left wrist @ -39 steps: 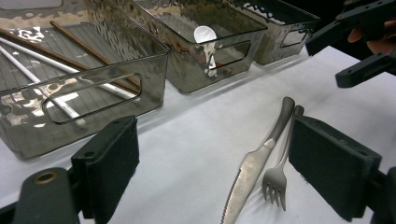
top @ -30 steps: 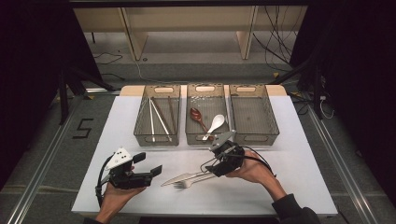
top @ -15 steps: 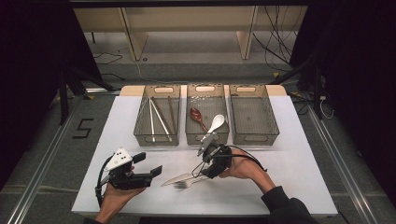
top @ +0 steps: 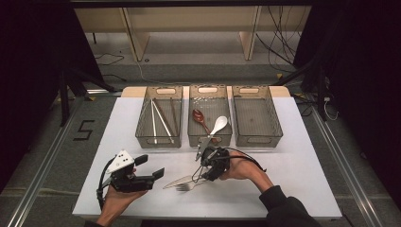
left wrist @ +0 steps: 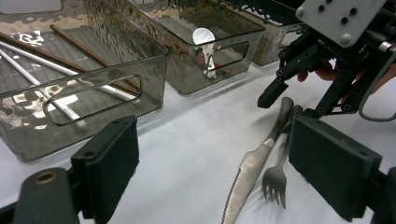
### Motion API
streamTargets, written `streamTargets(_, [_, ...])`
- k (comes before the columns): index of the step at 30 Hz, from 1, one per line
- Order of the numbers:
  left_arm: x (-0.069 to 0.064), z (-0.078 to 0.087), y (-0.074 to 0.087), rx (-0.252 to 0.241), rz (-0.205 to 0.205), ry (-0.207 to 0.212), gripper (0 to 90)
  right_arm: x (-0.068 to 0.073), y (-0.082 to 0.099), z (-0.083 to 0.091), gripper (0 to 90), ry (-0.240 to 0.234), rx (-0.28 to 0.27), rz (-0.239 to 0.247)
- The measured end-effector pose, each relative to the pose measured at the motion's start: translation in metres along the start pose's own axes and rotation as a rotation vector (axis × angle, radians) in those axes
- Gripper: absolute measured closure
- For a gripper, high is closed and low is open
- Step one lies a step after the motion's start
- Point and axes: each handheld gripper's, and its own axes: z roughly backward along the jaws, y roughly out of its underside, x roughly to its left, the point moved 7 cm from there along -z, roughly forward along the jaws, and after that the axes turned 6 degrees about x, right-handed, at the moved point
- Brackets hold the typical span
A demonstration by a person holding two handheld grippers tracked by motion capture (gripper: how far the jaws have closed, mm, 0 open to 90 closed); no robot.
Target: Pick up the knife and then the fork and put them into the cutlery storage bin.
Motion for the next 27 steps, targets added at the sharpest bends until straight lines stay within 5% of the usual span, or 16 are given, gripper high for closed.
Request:
streamTargets(9, [-0.0002,0.0000,0.0001,0.002,-0.001,0.002,15.8,-0.0002,-0.0021,-0.0062,56.0,-0.013,0.033,0.062])
streamTargets(27, [-0.0006,0.0001,0.0001,0.006,-0.001,0.005,15.8,0.0004,-0.0027,-0.0091,66.6,-0.067,0.092,0.095])
